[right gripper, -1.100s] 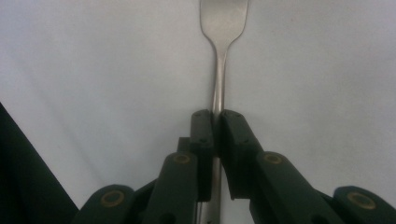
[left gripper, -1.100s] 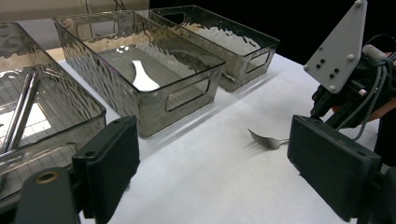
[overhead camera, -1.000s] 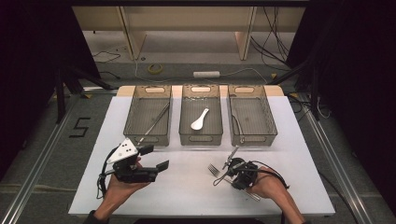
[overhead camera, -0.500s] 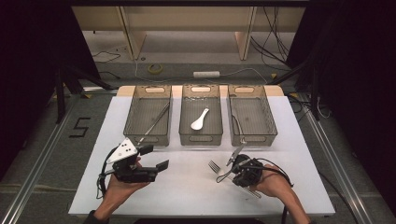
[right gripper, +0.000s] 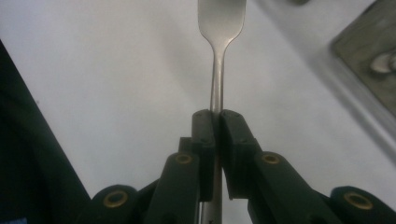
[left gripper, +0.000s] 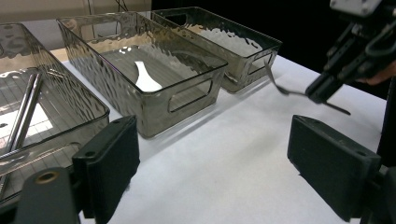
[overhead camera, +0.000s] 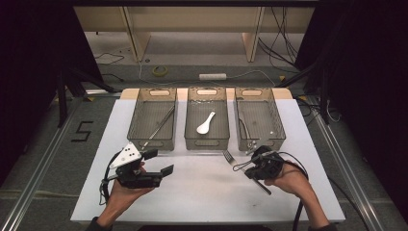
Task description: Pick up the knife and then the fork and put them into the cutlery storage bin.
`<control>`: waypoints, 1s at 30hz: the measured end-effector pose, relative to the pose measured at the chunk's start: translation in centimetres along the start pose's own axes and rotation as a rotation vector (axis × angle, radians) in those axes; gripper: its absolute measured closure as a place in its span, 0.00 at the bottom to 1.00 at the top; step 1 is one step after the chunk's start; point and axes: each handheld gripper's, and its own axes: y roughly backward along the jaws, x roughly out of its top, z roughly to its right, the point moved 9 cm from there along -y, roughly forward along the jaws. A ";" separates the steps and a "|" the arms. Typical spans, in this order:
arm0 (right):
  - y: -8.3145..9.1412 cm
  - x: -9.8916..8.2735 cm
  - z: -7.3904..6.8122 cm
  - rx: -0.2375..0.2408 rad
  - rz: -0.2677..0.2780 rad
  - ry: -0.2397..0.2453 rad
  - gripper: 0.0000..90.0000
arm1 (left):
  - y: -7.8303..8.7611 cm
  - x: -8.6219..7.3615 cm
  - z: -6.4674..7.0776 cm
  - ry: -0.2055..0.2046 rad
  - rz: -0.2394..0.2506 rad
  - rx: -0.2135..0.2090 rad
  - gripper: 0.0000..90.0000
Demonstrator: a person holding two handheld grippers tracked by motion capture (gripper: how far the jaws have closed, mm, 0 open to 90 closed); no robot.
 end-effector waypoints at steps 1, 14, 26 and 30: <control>0.4 0.3 0.4 0.003 0.020 -0.008 0.94 | 0.0 0.0 0.0 0.000 -0.001 0.000 0.18; 4.3 5.1 5.8 -0.031 0.232 -0.152 0.94 | 0.1 0.1 0.0 0.005 0.005 0.001 0.18; 5.3 7.9 11.0 -0.118 0.289 -0.274 0.94 | 0.1 0.1 0.0 0.004 0.004 0.000 0.18; 5.1 8.8 12.6 -0.130 0.307 -0.318 0.94 | 0.1 0.0 -0.1 0.005 0.003 0.000 0.18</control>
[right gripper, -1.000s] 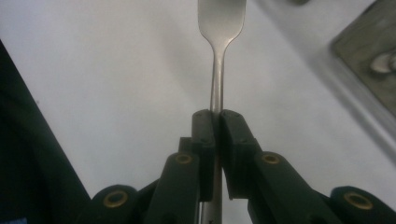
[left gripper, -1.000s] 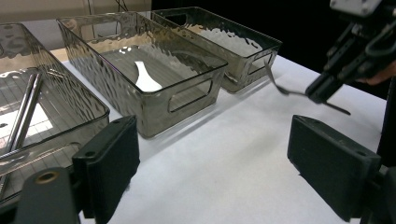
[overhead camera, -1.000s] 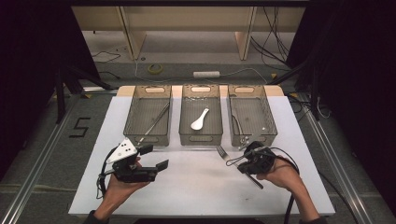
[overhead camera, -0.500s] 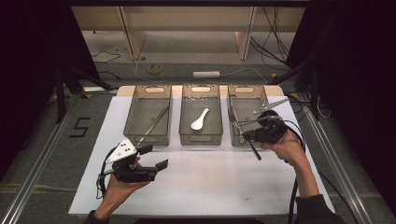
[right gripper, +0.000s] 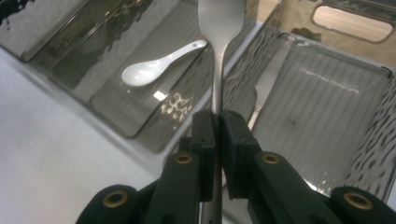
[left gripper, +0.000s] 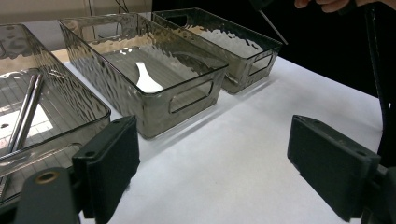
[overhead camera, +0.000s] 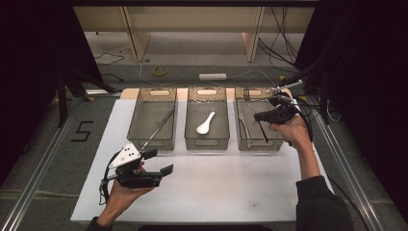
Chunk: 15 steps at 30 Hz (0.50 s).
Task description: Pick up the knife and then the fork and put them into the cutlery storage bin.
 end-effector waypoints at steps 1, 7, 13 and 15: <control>-0.2 0.2 0.3 -0.006 0.001 -0.010 0.94 | 0.0 0.0 0.0 0.001 0.001 0.000 0.18; -1.5 1.1 1.7 -0.046 0.001 -0.050 0.94 | 0.1 0.1 -0.1 0.001 0.005 -0.001 0.18; -2.5 1.4 2.9 -0.081 0.012 -0.092 0.94 | 0.1 0.1 0.0 0.000 0.010 -0.002 0.18; -2.8 1.4 3.3 -0.095 0.008 -0.103 0.94 | 0.1 0.2 0.0 0.001 0.011 -0.002 0.18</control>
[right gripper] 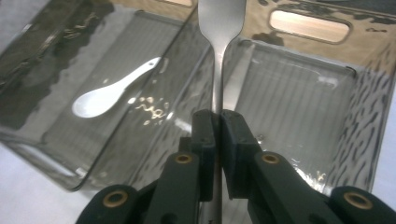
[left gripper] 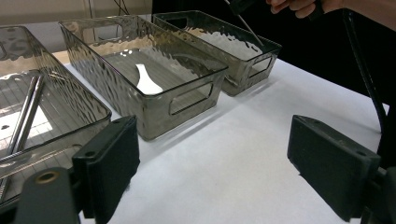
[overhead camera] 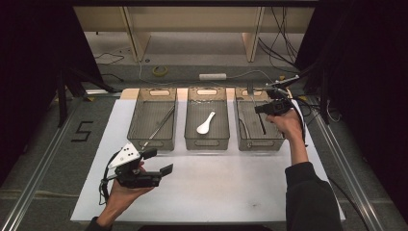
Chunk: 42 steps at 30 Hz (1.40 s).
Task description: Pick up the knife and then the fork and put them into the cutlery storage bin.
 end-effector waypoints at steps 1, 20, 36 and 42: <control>-0.2 0.0 0.1 -0.006 0.001 -0.003 0.94 | 0.0 0.0 0.0 0.000 0.000 0.000 0.18; -3.3 -1.8 0.8 -0.055 -0.032 -0.035 0.94 | 0.1 0.1 0.1 0.000 0.010 -0.002 0.18; -4.8 -3.3 0.7 -0.072 -0.071 -0.065 0.92 | 0.1 0.1 0.2 -0.002 0.009 -0.002 0.18; -4.6 -3.1 0.6 -0.066 -0.064 -0.086 0.78 | 0.1 0.1 0.2 -0.006 0.005 -0.003 0.18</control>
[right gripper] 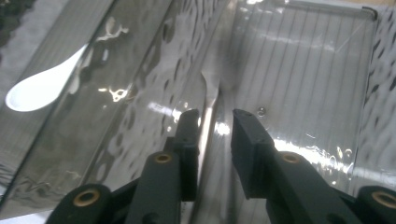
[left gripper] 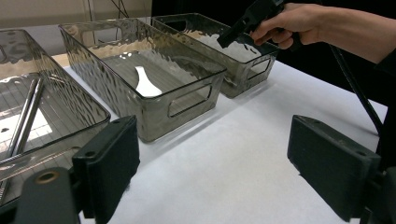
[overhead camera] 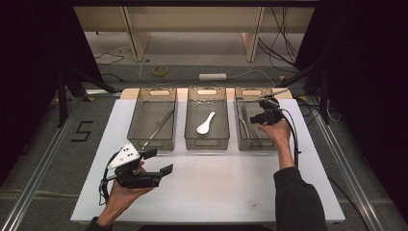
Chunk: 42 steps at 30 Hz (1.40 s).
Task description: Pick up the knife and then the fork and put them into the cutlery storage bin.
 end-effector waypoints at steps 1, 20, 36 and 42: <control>0.1 0.1 -0.1 0.002 0.005 0.003 0.77 | 0.0 0.0 0.0 -0.002 0.000 0.000 0.18; 5.4 -1.2 -5.0 0.183 0.202 0.066 0.45 | -0.1 -0.1 0.0 0.002 -0.004 0.001 0.18; 8.4 -3.8 -9.0 0.228 0.338 0.117 0.31 | -0.2 -0.2 0.0 0.007 -0.009 -0.002 0.18; 9.2 -5.0 -10.0 0.247 0.360 0.143 0.30 | -0.2 -0.1 0.0 0.009 -0.007 -0.004 0.18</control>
